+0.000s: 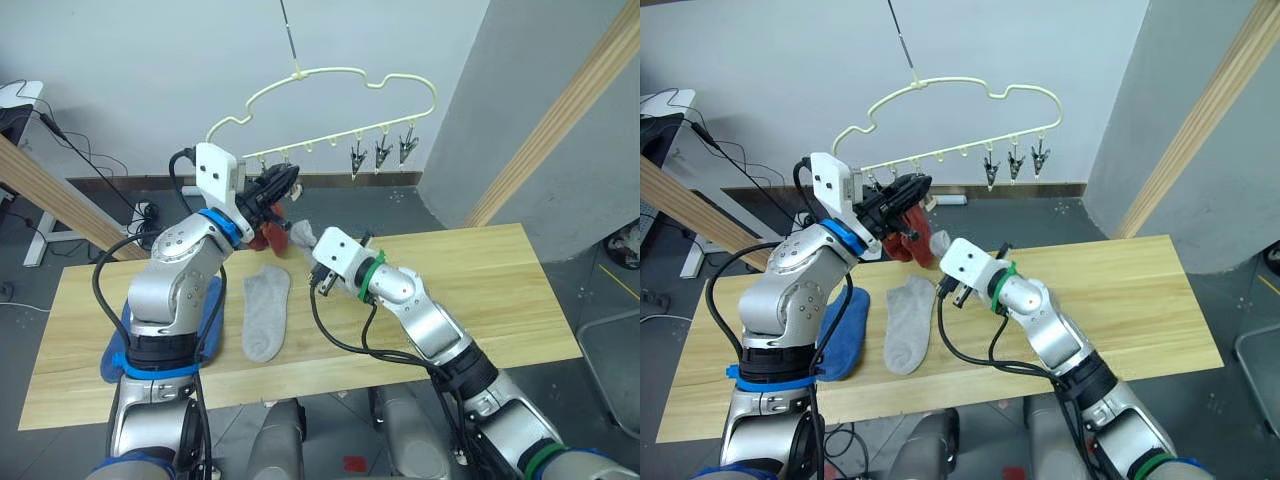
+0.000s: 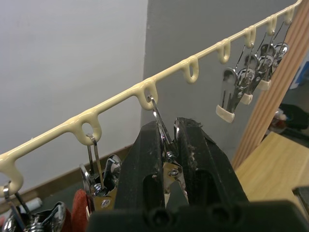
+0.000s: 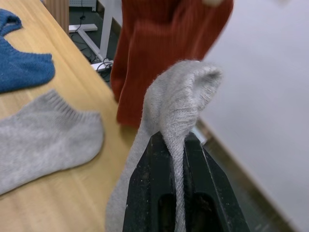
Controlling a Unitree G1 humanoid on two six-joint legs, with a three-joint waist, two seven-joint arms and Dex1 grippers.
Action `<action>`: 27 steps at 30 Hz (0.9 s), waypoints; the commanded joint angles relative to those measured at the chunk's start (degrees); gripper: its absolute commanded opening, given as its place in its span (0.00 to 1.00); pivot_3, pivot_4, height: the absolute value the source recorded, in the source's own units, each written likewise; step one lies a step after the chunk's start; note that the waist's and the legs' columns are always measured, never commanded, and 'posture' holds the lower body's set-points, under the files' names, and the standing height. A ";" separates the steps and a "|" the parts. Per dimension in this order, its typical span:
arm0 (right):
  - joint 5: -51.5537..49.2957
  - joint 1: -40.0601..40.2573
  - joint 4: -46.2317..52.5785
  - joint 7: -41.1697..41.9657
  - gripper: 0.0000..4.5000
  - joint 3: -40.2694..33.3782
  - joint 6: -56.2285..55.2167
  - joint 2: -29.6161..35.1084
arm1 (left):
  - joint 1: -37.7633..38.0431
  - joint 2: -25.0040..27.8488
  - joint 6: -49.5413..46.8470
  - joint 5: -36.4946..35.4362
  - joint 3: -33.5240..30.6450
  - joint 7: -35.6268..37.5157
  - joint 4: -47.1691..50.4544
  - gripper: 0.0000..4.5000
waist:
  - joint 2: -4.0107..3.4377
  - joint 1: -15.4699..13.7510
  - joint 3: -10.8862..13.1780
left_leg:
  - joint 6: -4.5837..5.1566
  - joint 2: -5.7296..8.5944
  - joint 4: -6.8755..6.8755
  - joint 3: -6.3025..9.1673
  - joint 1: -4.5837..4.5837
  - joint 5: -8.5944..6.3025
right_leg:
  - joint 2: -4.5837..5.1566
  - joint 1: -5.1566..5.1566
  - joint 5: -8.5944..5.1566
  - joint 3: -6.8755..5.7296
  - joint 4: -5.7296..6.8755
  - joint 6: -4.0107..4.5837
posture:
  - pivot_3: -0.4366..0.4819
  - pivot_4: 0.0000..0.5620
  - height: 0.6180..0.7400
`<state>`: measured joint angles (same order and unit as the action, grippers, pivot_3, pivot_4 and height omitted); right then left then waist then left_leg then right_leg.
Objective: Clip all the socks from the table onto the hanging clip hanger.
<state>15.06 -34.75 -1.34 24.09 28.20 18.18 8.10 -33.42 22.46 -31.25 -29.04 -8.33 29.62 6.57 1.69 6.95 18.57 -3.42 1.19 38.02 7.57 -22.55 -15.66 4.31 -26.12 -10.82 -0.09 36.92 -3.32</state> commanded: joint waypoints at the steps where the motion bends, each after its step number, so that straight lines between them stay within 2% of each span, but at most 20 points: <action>1: 1.77 -2.45 0.85 1.52 0.00 0.58 -0.59 -0.02 | -1.19 1.62 -2.32 -3.09 -1.56 1.48 3.46 0.04 | 0.00 0.13 0.00 | 0.00 0.00 0.00 0.00 0.00 0.00 | 0.00 0.00 0.00 0.00 0.00 0.00 | 0.24 0.58 1.00; 27: 4.79 -7.63 -1.33 1.08 0.00 -0.86 -4.02 -0.61 | 1.30 2.61 -2.78 -2.43 -0.41 3.11 5.40 0.04 | 0.00 0.14 0.00 | -0.01 0.00 -0.02 -0.01 -0.04 0.00 | 0.01 -0.03 0.01 0.02 -0.05 0.02 | 0.24 0.58 1.00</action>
<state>19.21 -41.64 -4.06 25.85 28.13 15.46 8.15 -32.19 24.51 -35.12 -31.33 -8.89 32.02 9.39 1.69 7.10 18.57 -3.43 1.19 38.00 7.56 -22.59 -15.66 4.32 -26.15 -10.80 -0.06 36.87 -3.30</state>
